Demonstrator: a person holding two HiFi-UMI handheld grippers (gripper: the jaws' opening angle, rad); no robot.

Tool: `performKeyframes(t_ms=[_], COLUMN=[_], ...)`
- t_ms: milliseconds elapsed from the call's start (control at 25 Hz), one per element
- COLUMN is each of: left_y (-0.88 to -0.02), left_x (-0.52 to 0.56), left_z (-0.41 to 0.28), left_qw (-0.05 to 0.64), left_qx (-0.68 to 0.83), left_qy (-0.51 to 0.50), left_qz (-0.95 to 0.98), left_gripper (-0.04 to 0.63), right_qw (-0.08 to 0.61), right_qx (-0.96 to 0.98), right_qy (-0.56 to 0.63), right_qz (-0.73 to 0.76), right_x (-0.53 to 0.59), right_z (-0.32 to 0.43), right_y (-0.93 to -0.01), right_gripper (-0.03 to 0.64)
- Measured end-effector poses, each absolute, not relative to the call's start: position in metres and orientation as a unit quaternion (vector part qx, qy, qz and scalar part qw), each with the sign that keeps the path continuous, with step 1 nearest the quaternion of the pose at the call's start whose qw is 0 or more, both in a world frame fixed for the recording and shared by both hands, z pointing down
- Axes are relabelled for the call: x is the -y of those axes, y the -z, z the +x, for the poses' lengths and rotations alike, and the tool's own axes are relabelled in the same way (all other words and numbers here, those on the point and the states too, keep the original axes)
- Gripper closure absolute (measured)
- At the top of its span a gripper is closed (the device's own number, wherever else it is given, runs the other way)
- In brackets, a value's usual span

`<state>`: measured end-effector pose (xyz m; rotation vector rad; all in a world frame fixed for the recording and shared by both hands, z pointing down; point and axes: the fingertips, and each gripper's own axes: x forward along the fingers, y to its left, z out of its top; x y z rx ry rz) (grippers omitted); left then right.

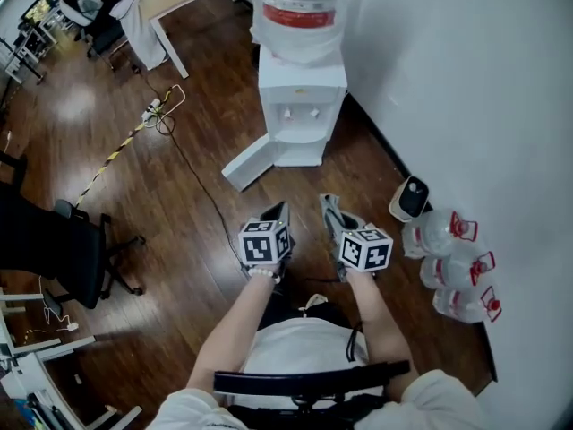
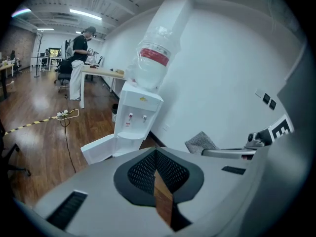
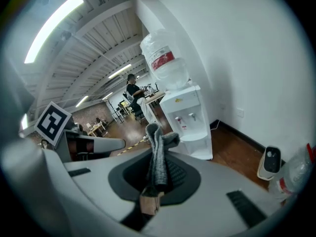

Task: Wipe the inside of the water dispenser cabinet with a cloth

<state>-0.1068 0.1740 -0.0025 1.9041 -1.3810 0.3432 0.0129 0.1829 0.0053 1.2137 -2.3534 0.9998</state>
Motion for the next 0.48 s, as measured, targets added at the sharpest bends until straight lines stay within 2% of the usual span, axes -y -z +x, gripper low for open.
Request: performKeyframes(t_ms=[320,480], left_y=[-0.045,-0.073], left_x=[-0.062,-0.018], left_z=[-0.146,-0.157], left_qw=[0.386,0.394], left_qx=[0.492,0.470], left_qy=[-0.161,-0.178], left_qz=[0.764,0.769], left_gripper=[0.598,0.598], right_qw=[0.161,0.182], right_qx=[0.799,0.797], right_qy=[-0.382,-0.361], right_qz=[0.435,0.449], right_x=[-0.078,-0.036], right_z=[-0.032,-0.047], right_y=[-0.058,-0.078], right_gripper=[0.580,0.580])
